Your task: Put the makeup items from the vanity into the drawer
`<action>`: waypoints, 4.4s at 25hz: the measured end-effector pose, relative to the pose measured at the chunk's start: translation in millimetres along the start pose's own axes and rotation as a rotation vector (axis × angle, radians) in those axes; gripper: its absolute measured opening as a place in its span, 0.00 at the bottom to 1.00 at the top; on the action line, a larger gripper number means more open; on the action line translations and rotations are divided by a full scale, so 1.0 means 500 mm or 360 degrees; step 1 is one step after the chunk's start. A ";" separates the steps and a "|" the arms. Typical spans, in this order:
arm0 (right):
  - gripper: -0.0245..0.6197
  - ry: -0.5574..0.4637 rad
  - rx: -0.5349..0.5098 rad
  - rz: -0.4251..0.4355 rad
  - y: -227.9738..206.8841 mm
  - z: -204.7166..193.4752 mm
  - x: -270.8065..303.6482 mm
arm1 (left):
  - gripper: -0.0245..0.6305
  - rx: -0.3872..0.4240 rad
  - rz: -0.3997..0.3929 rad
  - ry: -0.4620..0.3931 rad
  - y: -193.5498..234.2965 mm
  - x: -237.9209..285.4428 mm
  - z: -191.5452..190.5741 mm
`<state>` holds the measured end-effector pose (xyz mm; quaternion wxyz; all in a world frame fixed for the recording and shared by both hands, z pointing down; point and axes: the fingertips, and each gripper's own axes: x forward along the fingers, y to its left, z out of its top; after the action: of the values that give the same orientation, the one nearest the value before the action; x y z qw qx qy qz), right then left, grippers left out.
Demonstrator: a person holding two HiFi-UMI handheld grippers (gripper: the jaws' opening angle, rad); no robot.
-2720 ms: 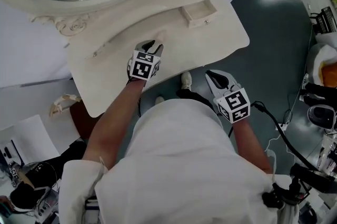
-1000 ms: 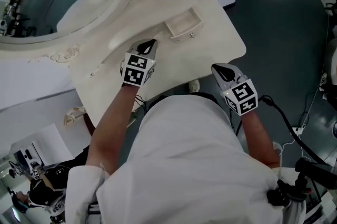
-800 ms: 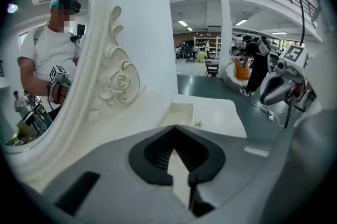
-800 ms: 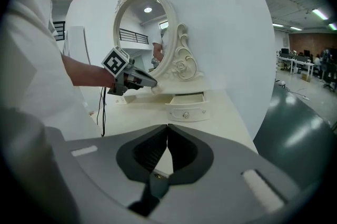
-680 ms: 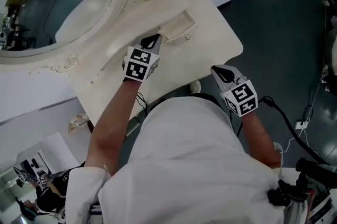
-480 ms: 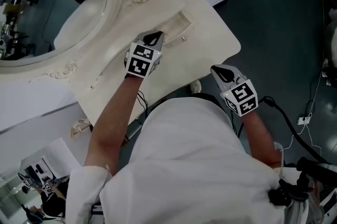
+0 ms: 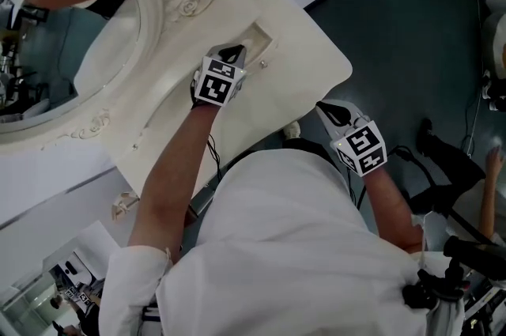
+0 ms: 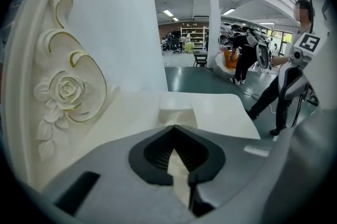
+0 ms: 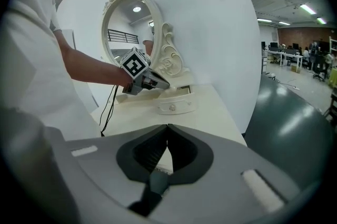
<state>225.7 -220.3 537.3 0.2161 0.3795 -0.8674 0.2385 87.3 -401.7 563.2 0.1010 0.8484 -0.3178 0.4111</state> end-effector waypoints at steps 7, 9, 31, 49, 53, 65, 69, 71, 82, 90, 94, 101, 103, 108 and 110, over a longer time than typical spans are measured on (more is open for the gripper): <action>0.04 0.0011 0.0039 -0.0030 -0.029 -0.002 -0.001 | 0.04 0.0051 -0.0053 0.0048 0.006 0.075 -0.006; 0.04 0.0019 0.0055 -0.0039 -0.035 -0.005 -0.001 | 0.04 0.0056 -0.0067 0.0066 0.004 0.089 -0.008; 0.04 0.0053 0.0082 -0.0019 -0.039 0.010 0.033 | 0.16 0.0034 -0.0152 0.0147 -0.009 0.114 -0.026; 0.04 0.0051 -0.0068 0.0022 0.096 0.025 0.056 | 0.15 -0.0110 -0.0120 -0.0185 -0.021 -0.104 -0.029; 0.04 0.0050 -0.0102 0.0022 0.141 0.030 0.061 | 0.11 -0.0197 -0.0138 -0.0256 -0.030 -0.177 -0.069; 0.04 0.0053 -0.0230 0.0028 0.355 0.015 0.057 | 0.04 -0.0363 -0.0311 -0.0414 -0.159 -0.456 -0.264; 0.04 0.0061 -0.0245 0.0032 0.428 -0.004 0.045 | 0.04 -0.0426 -0.0354 -0.0469 -0.207 -0.542 -0.324; 0.04 0.0063 -0.0247 0.0036 0.466 -0.020 0.042 | 0.04 -0.0446 -0.0371 -0.0496 -0.227 -0.581 -0.351; 0.04 0.0080 -0.0278 0.0052 0.629 -0.078 0.043 | 0.04 -0.0436 -0.0409 -0.0548 -0.303 -0.714 -0.480; 0.04 0.0094 -0.0317 0.0077 0.704 -0.098 0.054 | 0.04 -0.0392 -0.0439 -0.0553 -0.334 -0.752 -0.534; 0.04 0.0101 -0.0341 0.0094 0.734 -0.102 0.060 | 0.04 -0.0400 -0.0444 -0.0562 -0.336 -0.767 -0.553; 0.04 0.0112 -0.0382 0.0123 0.766 -0.098 0.074 | 0.04 -0.0423 -0.0442 -0.0572 -0.332 -0.783 -0.575; 0.04 0.0112 -0.0396 0.0131 0.771 -0.094 0.078 | 0.04 -0.0430 -0.0436 -0.0577 -0.330 -0.786 -0.577; 0.04 0.0116 -0.0425 0.0136 0.783 -0.091 0.084 | 0.04 -0.0438 -0.0433 -0.0581 -0.325 -0.790 -0.586; 0.04 0.0115 -0.0434 0.0129 0.779 -0.089 0.093 | 0.04 -0.0437 -0.0437 -0.0579 -0.318 -0.782 -0.589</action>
<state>-91.1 12.3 501.1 0.2868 0.3025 -0.8980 0.1406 -180.2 27.8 468.9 0.2112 0.9219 -0.2653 0.1874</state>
